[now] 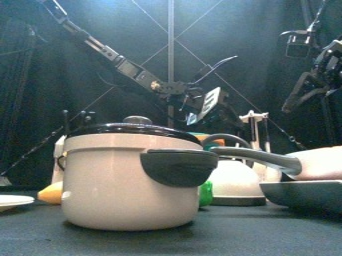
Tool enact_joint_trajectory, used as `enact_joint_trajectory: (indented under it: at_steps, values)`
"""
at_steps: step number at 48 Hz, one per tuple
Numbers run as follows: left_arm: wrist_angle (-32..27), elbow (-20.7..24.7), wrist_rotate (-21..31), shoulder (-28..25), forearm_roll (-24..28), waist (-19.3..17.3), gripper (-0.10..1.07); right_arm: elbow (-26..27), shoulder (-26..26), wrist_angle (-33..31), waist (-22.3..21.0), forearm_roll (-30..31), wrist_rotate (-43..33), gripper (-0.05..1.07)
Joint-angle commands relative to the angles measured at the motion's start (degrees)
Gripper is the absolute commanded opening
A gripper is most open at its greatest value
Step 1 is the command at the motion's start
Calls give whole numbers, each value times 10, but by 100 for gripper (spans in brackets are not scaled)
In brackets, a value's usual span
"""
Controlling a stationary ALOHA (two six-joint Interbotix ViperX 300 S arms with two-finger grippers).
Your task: Remove oil strainer
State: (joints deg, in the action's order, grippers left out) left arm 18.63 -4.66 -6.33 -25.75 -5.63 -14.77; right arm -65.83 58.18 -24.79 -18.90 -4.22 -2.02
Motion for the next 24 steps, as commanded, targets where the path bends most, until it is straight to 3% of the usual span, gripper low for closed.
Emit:
enact_joint_trajectory:
  at_steps: [1, 24]
  values:
    - [6, 1, 1, 31, 1, -2, 56, 6, -4, 2, -2, -2, -1, 3]
    - [31, -13, 1, 39, 1, -2, 56, 7, -4, 7, -2, -2, -1, 3]
